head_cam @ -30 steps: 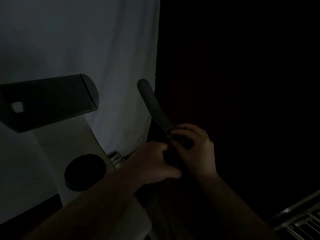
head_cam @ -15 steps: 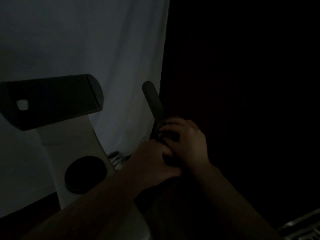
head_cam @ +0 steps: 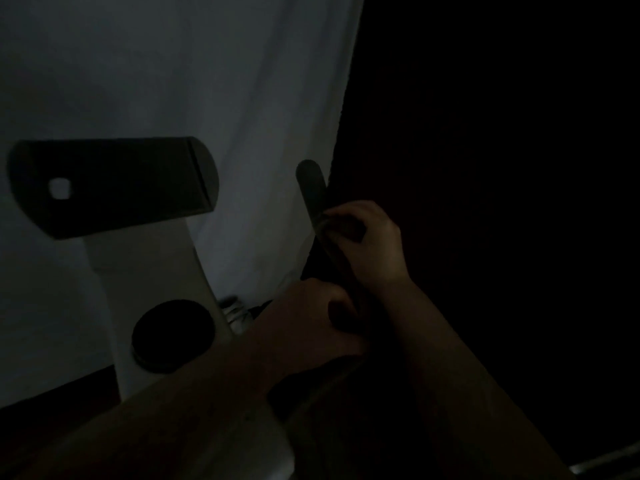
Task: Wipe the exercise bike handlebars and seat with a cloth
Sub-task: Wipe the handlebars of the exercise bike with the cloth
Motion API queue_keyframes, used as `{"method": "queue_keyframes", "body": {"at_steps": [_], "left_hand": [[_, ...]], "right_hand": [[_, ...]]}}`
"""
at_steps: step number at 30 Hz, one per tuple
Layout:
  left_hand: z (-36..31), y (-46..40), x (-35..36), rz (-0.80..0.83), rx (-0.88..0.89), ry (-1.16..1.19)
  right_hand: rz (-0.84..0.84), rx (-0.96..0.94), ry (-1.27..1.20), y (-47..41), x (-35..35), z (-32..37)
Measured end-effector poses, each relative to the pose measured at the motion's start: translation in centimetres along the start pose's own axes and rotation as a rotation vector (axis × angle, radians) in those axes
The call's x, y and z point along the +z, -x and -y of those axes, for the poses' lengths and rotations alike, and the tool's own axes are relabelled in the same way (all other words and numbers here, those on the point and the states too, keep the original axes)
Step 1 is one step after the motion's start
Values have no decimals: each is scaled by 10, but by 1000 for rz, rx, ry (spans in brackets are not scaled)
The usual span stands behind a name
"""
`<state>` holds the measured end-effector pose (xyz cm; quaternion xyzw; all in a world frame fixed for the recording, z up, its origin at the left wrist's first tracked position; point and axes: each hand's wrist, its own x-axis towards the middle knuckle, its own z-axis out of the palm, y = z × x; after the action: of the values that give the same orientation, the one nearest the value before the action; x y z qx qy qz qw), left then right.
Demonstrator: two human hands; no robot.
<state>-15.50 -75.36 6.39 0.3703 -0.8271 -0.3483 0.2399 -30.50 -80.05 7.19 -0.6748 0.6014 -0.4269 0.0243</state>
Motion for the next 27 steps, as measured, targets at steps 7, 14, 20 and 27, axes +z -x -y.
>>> {"method": "queue_keyframes", "body": {"at_steps": [7, 14, 20, 27], "left_hand": [[-2, -3, -4, -4, 51, -87], [-4, -3, -5, 4, 44, -74], [-4, -2, -4, 21, 21, -119], [-5, 0, -7, 46, -65, -36]], "right_hand": [[36, -47, 44, -14, -2, -4], [107, -65, 88, -4, -10, -5], [74, -15, 112, -17, 0, 6], [101, 33, 103, -43, -5, 11]]}}
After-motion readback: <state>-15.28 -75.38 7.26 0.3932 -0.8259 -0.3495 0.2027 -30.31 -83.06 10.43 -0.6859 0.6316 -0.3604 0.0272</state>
